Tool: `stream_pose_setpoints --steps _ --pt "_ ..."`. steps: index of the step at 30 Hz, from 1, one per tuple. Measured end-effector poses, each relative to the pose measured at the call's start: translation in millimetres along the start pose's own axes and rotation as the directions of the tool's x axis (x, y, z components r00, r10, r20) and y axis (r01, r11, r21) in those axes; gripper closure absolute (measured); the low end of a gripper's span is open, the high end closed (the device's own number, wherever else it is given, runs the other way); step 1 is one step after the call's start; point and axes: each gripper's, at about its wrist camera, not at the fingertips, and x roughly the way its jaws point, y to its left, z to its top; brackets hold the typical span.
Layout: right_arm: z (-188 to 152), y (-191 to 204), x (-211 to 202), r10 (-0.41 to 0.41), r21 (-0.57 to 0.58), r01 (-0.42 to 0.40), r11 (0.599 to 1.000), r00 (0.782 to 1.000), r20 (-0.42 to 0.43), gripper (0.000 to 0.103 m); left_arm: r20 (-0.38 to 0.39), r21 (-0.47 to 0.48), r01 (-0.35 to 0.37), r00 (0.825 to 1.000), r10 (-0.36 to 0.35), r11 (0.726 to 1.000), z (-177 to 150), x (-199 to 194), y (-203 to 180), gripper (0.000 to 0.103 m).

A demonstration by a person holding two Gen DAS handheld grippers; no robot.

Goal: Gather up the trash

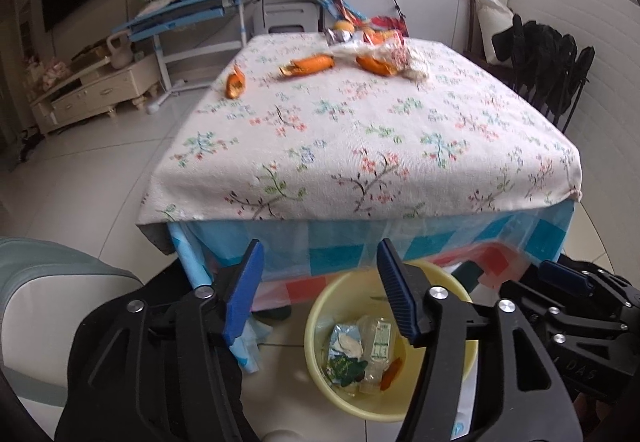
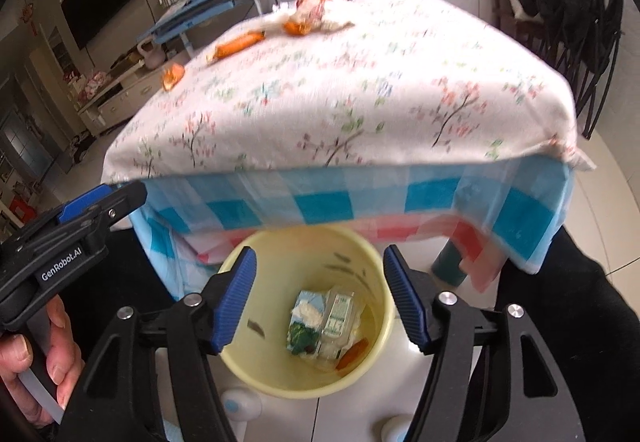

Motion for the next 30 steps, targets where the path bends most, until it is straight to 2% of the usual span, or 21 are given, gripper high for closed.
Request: stream_pose_setpoints --steps 7,30 --pt "3 1 -7 -0.026 -0.009 0.026 1.0 0.998 0.056 0.035 0.038 0.002 -0.029 0.999 0.029 1.0 1 -4 2 0.041" --pt "4 4 -13 -0.042 -0.04 0.046 0.998 0.994 0.103 0.033 0.084 -0.022 -0.065 0.994 0.066 0.998 0 -9 5 0.035"
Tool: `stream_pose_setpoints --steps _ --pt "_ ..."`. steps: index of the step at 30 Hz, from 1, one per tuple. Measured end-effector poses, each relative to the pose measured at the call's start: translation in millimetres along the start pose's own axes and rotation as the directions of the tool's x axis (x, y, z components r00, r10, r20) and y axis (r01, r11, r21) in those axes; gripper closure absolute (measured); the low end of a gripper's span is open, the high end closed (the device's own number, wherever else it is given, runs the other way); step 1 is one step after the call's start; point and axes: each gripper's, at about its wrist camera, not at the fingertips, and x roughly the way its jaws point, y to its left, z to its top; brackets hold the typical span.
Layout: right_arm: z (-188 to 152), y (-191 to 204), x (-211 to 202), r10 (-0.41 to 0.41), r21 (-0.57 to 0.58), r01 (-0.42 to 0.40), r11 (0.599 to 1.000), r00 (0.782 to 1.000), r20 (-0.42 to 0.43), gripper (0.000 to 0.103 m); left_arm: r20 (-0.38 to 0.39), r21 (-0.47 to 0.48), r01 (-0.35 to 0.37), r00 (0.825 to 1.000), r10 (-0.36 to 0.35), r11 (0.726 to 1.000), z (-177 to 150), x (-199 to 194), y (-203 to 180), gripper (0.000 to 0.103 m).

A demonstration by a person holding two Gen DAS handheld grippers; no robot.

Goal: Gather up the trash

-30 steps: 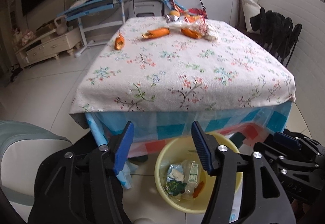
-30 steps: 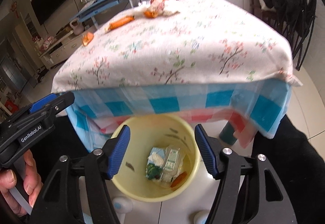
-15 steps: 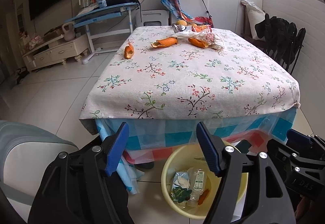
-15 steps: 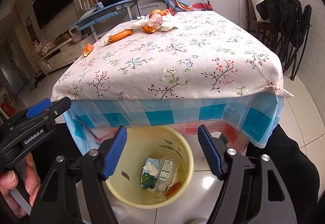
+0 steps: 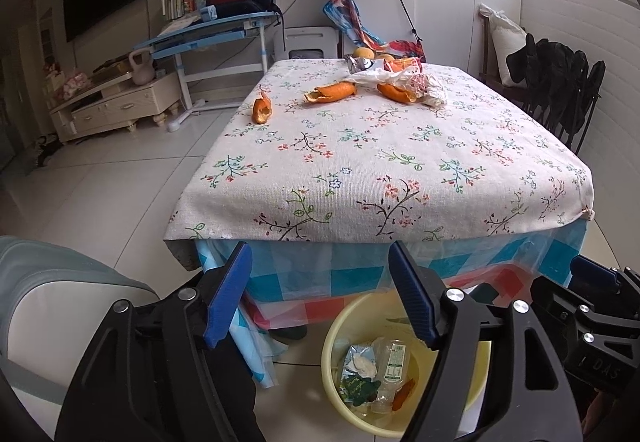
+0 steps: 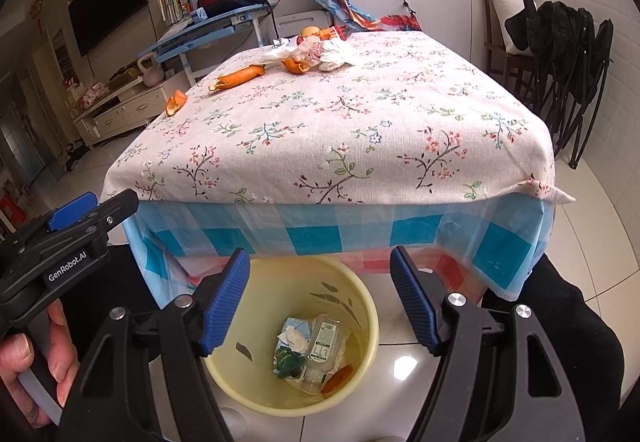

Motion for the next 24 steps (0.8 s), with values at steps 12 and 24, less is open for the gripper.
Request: stream_pose_setpoints --steps 12,24 --pt "2 9 3 0.012 -0.035 -0.012 0.999 1.0 0.013 0.031 0.004 -0.037 0.001 1.0 -0.001 0.999 1 2 6 0.031" --pt "3 17 10 0.025 -0.052 -0.025 0.998 1.0 -0.003 0.031 -0.015 -0.06 0.011 1.0 -0.012 0.998 1 12 9 0.03"
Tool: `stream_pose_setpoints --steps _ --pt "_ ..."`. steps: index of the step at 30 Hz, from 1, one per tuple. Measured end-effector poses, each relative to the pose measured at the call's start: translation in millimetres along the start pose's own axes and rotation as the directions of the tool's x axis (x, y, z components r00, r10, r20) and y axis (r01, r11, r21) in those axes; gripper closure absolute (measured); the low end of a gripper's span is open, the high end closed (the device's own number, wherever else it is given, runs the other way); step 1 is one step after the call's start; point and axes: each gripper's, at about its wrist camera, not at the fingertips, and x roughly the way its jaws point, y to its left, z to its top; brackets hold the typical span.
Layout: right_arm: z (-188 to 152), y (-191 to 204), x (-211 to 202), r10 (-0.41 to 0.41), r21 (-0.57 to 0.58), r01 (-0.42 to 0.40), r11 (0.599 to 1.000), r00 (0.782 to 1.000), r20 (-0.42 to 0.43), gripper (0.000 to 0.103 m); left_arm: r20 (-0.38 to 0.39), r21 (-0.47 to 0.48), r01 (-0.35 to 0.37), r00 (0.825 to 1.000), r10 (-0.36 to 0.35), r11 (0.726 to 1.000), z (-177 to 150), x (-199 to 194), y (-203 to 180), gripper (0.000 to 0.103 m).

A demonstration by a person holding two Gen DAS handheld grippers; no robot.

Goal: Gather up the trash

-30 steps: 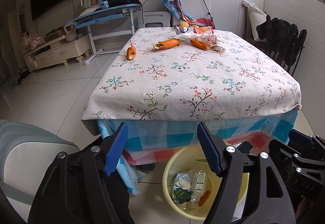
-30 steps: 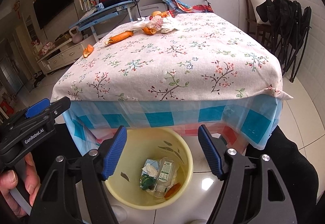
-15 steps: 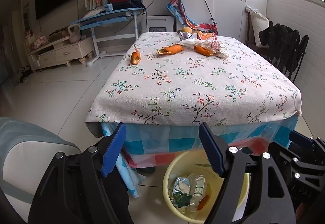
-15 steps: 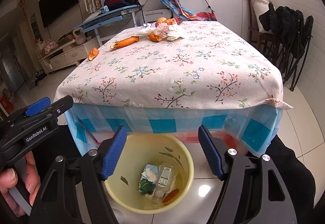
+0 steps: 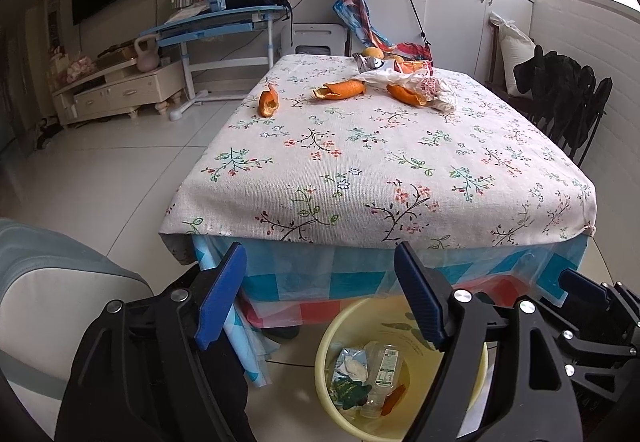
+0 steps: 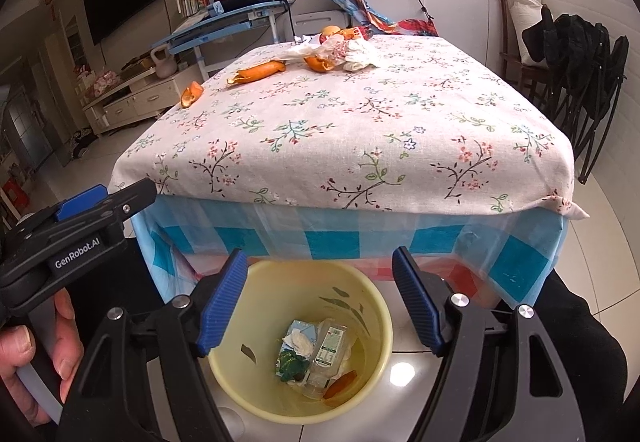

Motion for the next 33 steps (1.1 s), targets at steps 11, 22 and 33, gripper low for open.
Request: stream_pose_setpoints --steps 11,22,33 --pt "-1 1 6 0.009 0.007 -0.009 1.0 1.0 -0.014 0.031 -0.02 -0.013 0.005 1.0 -0.006 1.0 -1 9 1 0.029" --pt "35 -24 3 0.035 0.132 -0.042 0.99 0.998 0.058 0.031 -0.025 -0.038 0.008 1.0 -0.009 0.999 2 13 5 0.029" --pt "143 -55 57 0.022 0.205 -0.039 0.978 0.996 0.083 0.029 0.014 -0.097 -0.008 1.0 0.01 0.995 28 14 27 0.029"
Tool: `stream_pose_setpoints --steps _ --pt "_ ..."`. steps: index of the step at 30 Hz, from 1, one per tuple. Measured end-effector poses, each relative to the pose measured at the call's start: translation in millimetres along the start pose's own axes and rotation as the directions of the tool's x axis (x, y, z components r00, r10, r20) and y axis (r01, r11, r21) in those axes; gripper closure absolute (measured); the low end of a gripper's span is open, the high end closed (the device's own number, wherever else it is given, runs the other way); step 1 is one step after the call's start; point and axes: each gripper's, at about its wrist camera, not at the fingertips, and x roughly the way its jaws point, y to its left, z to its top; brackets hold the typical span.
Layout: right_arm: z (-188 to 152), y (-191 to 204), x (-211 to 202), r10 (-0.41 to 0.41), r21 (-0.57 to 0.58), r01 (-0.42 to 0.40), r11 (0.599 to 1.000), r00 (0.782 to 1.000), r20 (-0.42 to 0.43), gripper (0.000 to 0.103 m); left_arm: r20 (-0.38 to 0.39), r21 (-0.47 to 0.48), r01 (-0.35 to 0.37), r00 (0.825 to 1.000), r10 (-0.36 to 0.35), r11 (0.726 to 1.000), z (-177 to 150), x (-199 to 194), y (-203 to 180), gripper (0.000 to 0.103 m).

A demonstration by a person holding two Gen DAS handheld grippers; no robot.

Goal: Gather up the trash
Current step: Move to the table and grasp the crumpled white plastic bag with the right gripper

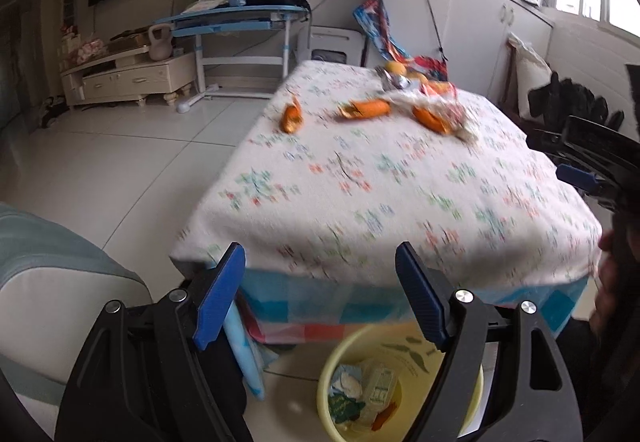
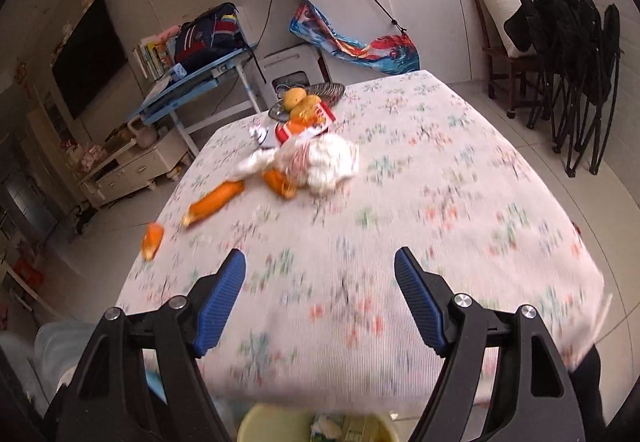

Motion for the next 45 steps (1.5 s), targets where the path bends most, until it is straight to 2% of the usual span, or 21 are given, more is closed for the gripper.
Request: stream_pose_setpoints --steps 8,12,19,20,21,23,24,26,33,39,44,45 --pt "49 -3 57 -0.036 0.008 0.036 0.999 0.999 -0.024 0.029 0.029 -0.066 -0.051 0.998 0.053 0.997 55 25 33 0.029" --pt "59 -4 81 -0.046 0.023 0.047 0.999 0.997 -0.054 0.029 0.039 -0.082 -0.057 0.997 0.06 0.995 79 40 43 0.027" --pt "63 -1 116 -0.051 0.001 0.052 0.999 0.992 -0.116 0.029 0.025 -0.055 -0.037 0.999 0.039 0.998 112 73 41 0.026" --pt "63 -2 119 -0.049 0.0 0.05 0.999 0.991 -0.124 0.033 0.018 -0.05 -0.033 0.999 0.034 0.998 114 77 40 0.026" --pt "63 -3 122 -0.039 0.002 0.039 0.999 0.99 -0.135 0.045 0.01 -0.045 -0.029 1.0 0.03 0.999 118 82 40 0.026" --pt "65 -8 127 -0.003 0.022 0.007 1.0 0.987 -0.163 0.06 -0.01 -0.037 -0.016 1.0 0.016 0.999 125 93 37 0.026" --pt "65 -10 125 0.005 0.027 -0.001 1.0 0.987 -0.16 0.066 -0.022 -0.033 -0.015 1.0 0.014 0.999 128 98 36 0.026" --pt "65 -13 119 0.011 0.015 -0.009 1.0 0.988 -0.156 0.068 -0.042 -0.03 -0.014 0.999 0.012 0.999 133 109 35 0.026" --pt "56 -41 81 0.012 0.057 -0.004 0.998 0.992 -0.127 0.069 -0.108 -0.018 -0.022 0.994 0.02 1.0 136 140 32 0.026" --pt "29 -69 44 0.036 0.139 -0.02 0.99 0.993 -0.11 0.069 -0.156 -0.016 -0.042 0.987 0.039 0.999 138 161 34 0.026" --pt "9 -71 29 0.056 0.164 -0.038 0.986 0.993 -0.107 0.068 -0.168 0.025 -0.06 0.984 0.063 0.998 140 169 29 0.026" --pt "7 -70 26 0.058 0.164 -0.04 0.986 0.993 -0.104 0.068 -0.171 0.041 -0.064 0.983 0.07 0.997 140 171 26 0.03"
